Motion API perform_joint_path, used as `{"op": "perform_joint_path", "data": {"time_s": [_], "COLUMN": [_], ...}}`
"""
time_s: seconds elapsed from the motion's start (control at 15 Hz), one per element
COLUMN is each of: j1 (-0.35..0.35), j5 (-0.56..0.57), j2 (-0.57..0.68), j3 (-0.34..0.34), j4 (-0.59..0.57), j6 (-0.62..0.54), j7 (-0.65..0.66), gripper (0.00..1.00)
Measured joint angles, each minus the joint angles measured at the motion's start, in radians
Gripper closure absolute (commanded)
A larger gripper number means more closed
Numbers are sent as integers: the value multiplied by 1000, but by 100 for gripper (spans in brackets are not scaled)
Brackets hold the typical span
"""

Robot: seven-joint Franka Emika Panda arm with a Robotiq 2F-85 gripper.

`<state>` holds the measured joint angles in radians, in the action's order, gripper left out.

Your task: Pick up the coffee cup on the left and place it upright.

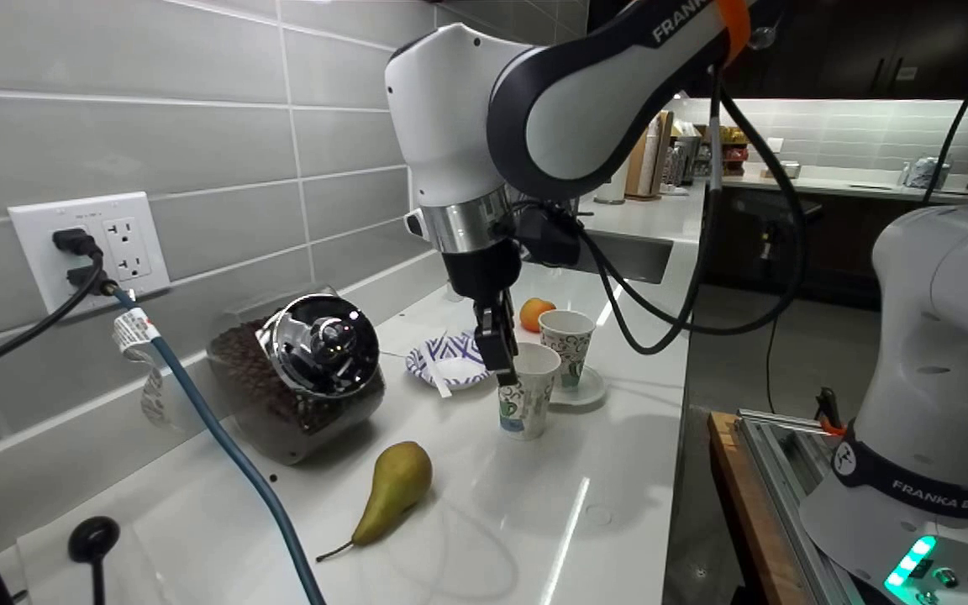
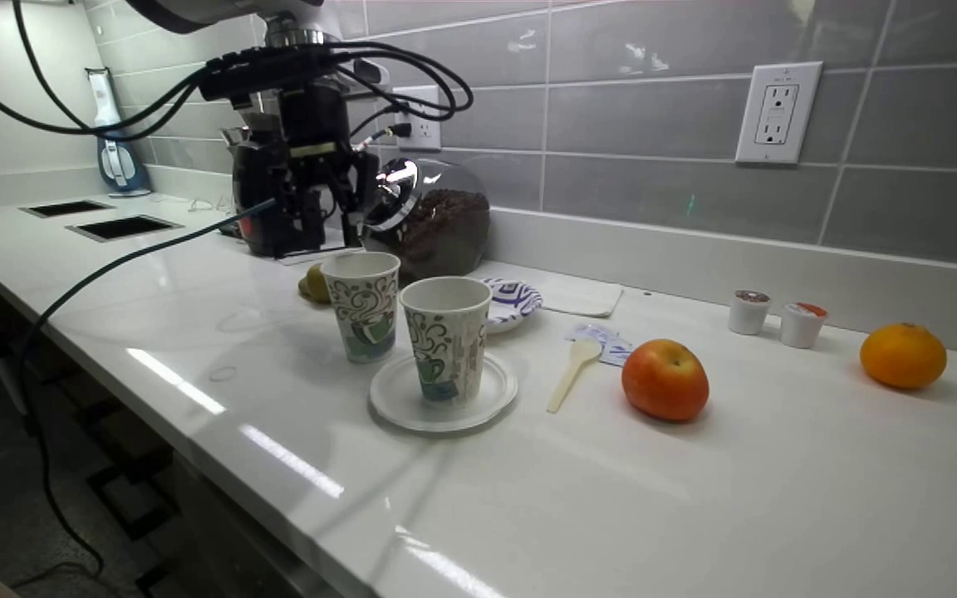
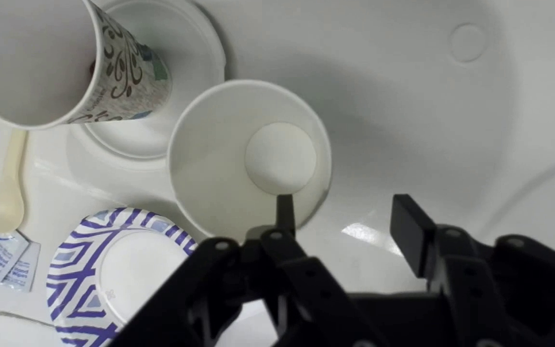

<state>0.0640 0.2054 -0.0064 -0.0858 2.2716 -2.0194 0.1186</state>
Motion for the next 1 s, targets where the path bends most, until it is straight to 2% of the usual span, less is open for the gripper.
{"op": "perform_joint_path", "data": {"time_s": [0.07, 0.13, 0.2, 0.47, 0.8, 1.0], "j1": [6, 11, 14, 17, -1, -21], "j5": [0, 0, 0, -108, -293, -318], "j2": [-20, -42, -69, -212, -462, -570], "j3": [-3, -7, -9, -1, 90, 133], "j4": [4, 8, 12, 60, 214, 285], "j6": [1, 4, 9, 3, -3, 15], "j7": [8, 16, 23, 20, -29, -42], "gripper": [8, 13, 3, 0, 0, 0]}}
